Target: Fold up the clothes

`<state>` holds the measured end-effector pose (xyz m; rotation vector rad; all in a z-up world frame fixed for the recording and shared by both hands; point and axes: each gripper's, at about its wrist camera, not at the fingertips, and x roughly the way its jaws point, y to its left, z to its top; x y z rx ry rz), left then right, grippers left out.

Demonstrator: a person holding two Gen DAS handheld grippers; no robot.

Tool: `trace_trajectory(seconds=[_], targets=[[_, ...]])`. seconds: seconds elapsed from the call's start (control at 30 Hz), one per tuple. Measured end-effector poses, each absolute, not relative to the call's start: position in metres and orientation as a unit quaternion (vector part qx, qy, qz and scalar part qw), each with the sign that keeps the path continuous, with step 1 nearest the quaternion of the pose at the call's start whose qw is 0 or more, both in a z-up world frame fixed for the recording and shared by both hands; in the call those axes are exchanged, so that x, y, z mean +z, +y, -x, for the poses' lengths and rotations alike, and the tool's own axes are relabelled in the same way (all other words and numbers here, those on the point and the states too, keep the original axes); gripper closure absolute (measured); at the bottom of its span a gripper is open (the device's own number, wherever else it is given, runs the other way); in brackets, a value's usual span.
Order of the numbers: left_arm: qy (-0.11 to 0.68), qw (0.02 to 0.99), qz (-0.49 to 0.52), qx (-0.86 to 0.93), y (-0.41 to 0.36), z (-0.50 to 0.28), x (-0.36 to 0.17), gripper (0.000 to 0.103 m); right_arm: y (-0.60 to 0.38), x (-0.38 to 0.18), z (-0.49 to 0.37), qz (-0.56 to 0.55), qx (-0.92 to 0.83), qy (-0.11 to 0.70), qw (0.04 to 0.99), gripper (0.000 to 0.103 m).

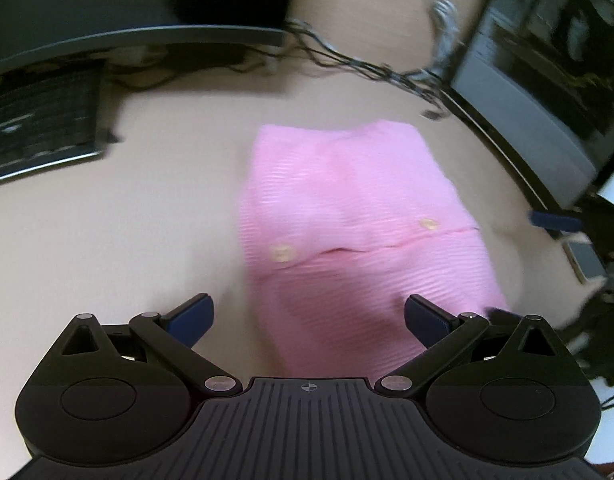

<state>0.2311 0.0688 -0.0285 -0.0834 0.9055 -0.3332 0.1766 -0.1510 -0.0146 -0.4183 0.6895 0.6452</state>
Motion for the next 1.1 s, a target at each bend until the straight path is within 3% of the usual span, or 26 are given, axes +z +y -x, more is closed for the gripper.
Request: trace_trajectory(seconds=[0.1, 0.17, 0.2, 0.27, 0.33, 0.4, 0.53, 0.67, 0.83, 1.1], targets=[[0.431, 0.892, 0.045, -0.131, 0.085, -0.223, -0.026, 0.000, -0.144, -0.017, -0.166, 0.194, 0.359, 0.329, 0.852, 0.000], [0.427, 0.896, 0.053, -0.114, 0.092, -0.218, -0.024, 0.000, -0.133, -0.026, -0.161, 0.215, 0.384, 0.325, 0.837, 0.007], [0.425, 0.897, 0.059, -0.108, 0.096, -0.217, -0.024, 0.000, -0.126, -0.032, -0.159, 0.236, 0.392, 0.325, 0.828, 0.016], [0.424, 0.897, 0.066, -0.104, 0.099, -0.214, -0.022, 0.000, -0.119, -0.037, -0.163, 0.241, 0.394, 0.332, 0.823, 0.023], [0.423, 0.898, 0.068, -0.102, 0.101, -0.210, -0.020, 0.000, -0.113, -0.041, -0.169, 0.242, 0.394, 0.339, 0.819, 0.040], [0.422, 0.898, 0.062, -0.105, 0.099, -0.206, -0.018, 0.000, -0.115, -0.040, -0.183, 0.200, 0.389, 0.365, 0.822, 0.046], [0.425, 0.894, 0.056, -0.131, 0.096, -0.194, -0.014, 0.000, -0.148, -0.029, -0.225, 0.015, 0.373, 0.433, 0.820, 0.046], [0.438, 0.882, 0.045, -0.168, 0.090, -0.183, -0.015, 0.000, -0.139, -0.034, -0.202, 0.103, 0.388, 0.394, 0.827, 0.045], [0.463, 0.860, -0.015, -0.216, 0.068, -0.169, -0.028, 0.000, -0.126, -0.041, -0.170, 0.224, 0.401, 0.335, 0.823, 0.027], [0.471, 0.865, -0.004, -0.172, 0.061, -0.183, -0.039, 0.000, -0.109, -0.055, -0.131, 0.383, 0.402, 0.240, 0.796, 0.027]])
